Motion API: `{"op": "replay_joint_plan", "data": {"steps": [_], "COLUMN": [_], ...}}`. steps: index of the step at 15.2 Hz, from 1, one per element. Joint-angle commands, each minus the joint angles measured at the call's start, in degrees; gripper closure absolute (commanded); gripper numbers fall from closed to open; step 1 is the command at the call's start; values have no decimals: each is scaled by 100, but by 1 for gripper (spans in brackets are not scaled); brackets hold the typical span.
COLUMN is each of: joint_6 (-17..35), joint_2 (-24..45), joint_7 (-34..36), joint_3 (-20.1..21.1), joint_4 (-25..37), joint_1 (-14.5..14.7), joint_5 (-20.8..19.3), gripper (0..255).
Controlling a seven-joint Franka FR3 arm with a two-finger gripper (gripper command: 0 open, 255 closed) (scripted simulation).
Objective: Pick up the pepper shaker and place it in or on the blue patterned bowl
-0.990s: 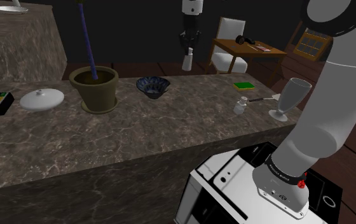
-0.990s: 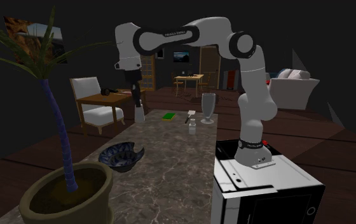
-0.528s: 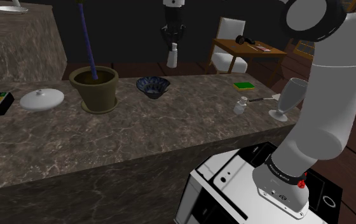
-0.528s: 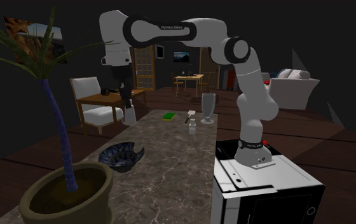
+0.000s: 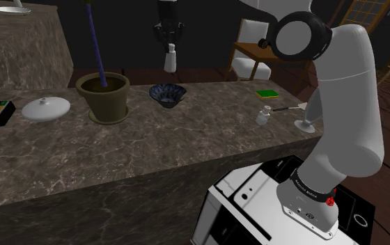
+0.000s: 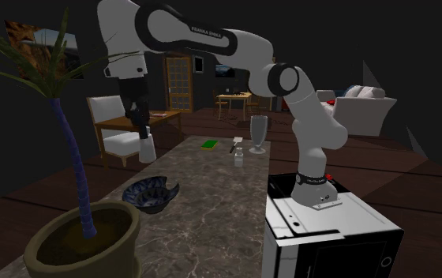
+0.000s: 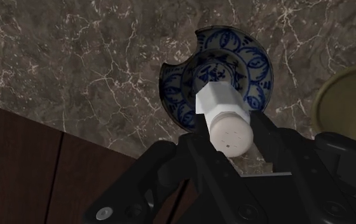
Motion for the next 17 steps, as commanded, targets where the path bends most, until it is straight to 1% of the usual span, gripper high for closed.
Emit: {"op": "replay_joint_plan", "data": {"steps": [1, 4, 8, 17], "joint_6": [153, 508, 915, 1693], "joint_2": [-22, -198, -345, -480], "joint_7": [35, 57, 81, 125], "joint_3": [5, 14, 20, 22], "joint_4": [-173, -705, -1261, -2176], "joint_1": [5, -32, -66, -114], "joint_5": [3, 19, 31, 39], "gripper": [255, 255, 255, 255]}}
